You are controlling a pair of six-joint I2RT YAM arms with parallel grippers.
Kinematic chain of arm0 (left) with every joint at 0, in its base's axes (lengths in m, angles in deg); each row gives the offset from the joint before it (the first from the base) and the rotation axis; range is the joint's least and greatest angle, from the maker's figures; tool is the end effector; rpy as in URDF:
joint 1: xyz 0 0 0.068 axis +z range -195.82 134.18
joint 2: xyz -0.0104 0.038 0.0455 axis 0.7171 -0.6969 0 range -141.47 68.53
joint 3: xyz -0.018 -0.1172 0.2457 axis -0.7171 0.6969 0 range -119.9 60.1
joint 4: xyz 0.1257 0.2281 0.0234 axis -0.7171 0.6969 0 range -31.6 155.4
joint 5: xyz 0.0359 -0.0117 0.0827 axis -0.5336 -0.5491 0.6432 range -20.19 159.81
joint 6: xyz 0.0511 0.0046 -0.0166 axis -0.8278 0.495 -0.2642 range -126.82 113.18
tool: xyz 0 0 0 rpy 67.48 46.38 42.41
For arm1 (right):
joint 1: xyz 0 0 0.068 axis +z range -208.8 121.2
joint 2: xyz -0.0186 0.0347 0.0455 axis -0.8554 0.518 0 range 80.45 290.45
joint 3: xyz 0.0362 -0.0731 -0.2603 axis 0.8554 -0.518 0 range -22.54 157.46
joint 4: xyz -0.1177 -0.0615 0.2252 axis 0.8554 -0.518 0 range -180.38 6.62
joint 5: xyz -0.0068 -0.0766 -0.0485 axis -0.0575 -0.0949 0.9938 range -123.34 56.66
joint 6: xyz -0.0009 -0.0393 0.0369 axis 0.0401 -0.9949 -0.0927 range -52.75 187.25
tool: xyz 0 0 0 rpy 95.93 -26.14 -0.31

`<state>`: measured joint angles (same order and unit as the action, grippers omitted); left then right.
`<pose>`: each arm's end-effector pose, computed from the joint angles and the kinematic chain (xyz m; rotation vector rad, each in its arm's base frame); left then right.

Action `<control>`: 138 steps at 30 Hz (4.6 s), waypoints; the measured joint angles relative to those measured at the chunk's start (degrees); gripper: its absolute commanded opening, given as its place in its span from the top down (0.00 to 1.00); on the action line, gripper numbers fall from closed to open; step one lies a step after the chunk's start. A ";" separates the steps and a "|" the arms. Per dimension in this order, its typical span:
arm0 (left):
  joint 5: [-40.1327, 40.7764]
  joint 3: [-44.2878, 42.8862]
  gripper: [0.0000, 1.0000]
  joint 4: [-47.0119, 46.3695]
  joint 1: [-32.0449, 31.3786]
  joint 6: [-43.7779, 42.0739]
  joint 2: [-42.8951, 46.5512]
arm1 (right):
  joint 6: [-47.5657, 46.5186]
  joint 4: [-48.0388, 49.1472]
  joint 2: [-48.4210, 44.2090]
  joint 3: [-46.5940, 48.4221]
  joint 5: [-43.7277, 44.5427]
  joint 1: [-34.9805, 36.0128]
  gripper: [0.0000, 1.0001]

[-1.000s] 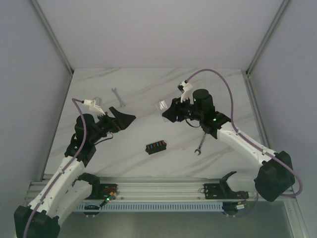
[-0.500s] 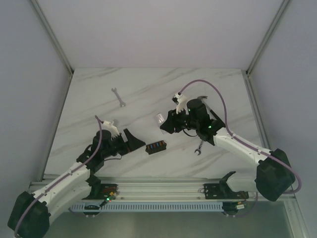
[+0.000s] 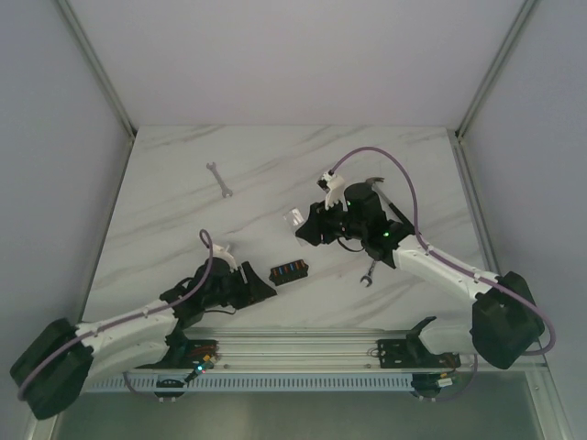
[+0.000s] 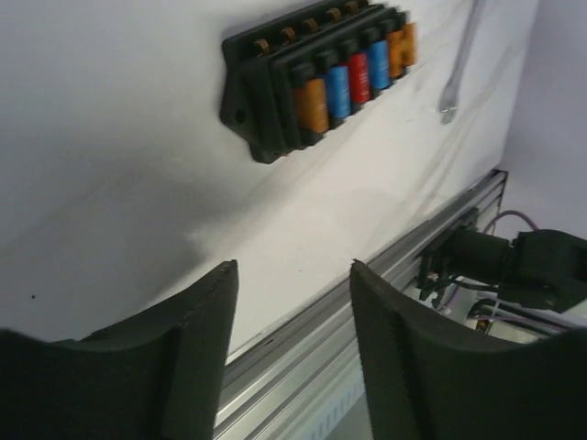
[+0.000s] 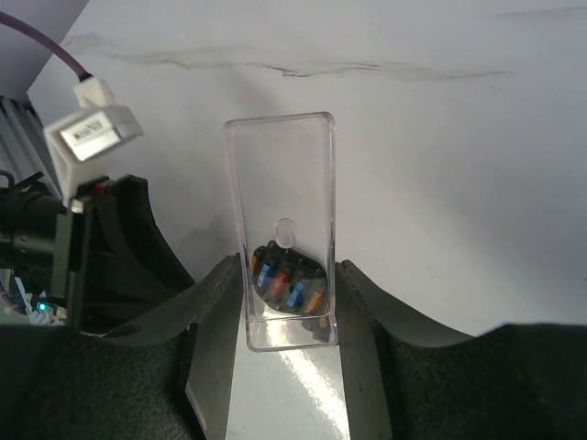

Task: Snap on the fuse box
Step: Close the fuse box cover on the fuse box base.

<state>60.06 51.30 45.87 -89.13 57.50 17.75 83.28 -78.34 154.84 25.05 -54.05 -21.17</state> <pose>0.1199 -0.1212 0.1451 -0.3143 2.3402 -1.2300 0.2255 0.1898 0.2712 -0.6292 1.9530 0.9547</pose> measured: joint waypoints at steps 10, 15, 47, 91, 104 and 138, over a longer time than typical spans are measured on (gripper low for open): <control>3.48 -4.79 0.51 -5.29 -4.33 -0.02 -14.49 | -1.29 -1.29 -0.02 0.00 2.69 0.26 0.73; 4.79 -8.41 0.52 -5.46 -1.88 -1.92 -19.41 | -2.43 -3.21 -0.02 0.00 4.26 0.33 0.73; 0.57 -24.28 0.24 2.38 18.73 -20.13 -24.55 | -19.61 -16.96 6.25 5.22 16.68 12.13 0.74; -3.76 -31.63 0.09 30.77 39.93 -39.60 -5.31 | -37.09 -29.64 31.30 28.61 13.05 8.81 0.61; -12.31 -28.11 0.08 24.87 39.98 -34.45 1.14 | -24.00 -20.37 15.34 18.99 4.17 7.06 0.67; -16.09 -19.30 0.20 -21.55 17.25 -14.60 11.02 | 20.65 35.87 -0.22 2.89 -20.96 5.49 0.67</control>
<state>43.97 32.00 24.32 -71.88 42.90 28.76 103.93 -42.47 154.62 27.93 -75.01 -15.69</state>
